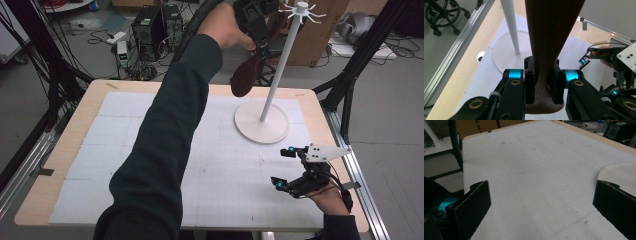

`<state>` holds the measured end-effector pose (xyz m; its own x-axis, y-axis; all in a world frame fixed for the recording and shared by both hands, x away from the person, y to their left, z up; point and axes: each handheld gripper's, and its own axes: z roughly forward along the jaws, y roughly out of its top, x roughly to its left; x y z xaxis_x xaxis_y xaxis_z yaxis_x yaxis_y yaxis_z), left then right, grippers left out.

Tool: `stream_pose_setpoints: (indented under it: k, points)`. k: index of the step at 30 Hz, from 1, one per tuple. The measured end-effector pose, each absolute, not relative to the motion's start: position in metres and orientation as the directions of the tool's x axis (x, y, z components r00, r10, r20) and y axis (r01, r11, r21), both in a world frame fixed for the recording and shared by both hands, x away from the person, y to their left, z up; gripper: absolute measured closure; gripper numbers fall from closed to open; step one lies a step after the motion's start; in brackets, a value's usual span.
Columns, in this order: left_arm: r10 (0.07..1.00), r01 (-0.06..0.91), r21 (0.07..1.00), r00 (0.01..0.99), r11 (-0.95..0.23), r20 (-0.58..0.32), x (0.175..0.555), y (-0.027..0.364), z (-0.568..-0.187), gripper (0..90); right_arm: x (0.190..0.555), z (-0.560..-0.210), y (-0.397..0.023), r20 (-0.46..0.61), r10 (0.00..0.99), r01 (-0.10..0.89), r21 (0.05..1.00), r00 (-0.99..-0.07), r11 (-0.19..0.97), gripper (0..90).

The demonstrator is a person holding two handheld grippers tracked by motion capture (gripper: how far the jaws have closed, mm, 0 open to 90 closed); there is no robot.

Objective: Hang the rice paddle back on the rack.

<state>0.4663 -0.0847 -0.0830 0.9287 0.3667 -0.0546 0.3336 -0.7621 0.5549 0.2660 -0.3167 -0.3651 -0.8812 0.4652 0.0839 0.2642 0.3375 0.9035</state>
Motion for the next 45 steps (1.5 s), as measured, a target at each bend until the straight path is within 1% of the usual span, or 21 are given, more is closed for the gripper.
stream_pose_setpoints:
  k: [8,16,34,45]
  points:
    - [0.395,0.36,0.556,0.917,-0.749,-0.061,0.48,-0.089,-0.089,77.7,0.266,-0.365,-0.32,0.088,0.468,0.266,0.906,-0.879,0.33,0.5]
    - [0.401,0.37,0.566,0.913,-0.737,-0.075,0.488,-0.092,-0.09,77.7,0.268,-0.37,-0.319,0.095,0.464,0.274,0.902,-0.881,0.335,0.5]
    - [0.401,0.375,0.567,0.912,-0.733,-0.085,0.503,-0.099,-0.102,77.7,0.269,-0.371,-0.322,0.102,0.47,0.282,0.901,-0.877,0.329,0.5]
    - [0.393,0.373,0.578,0.915,-0.726,-0.096,0.504,-0.102,-0.106,77.2,0.267,-0.372,-0.324,0.105,0.476,0.288,0.899,-0.873,0.331,0.5]
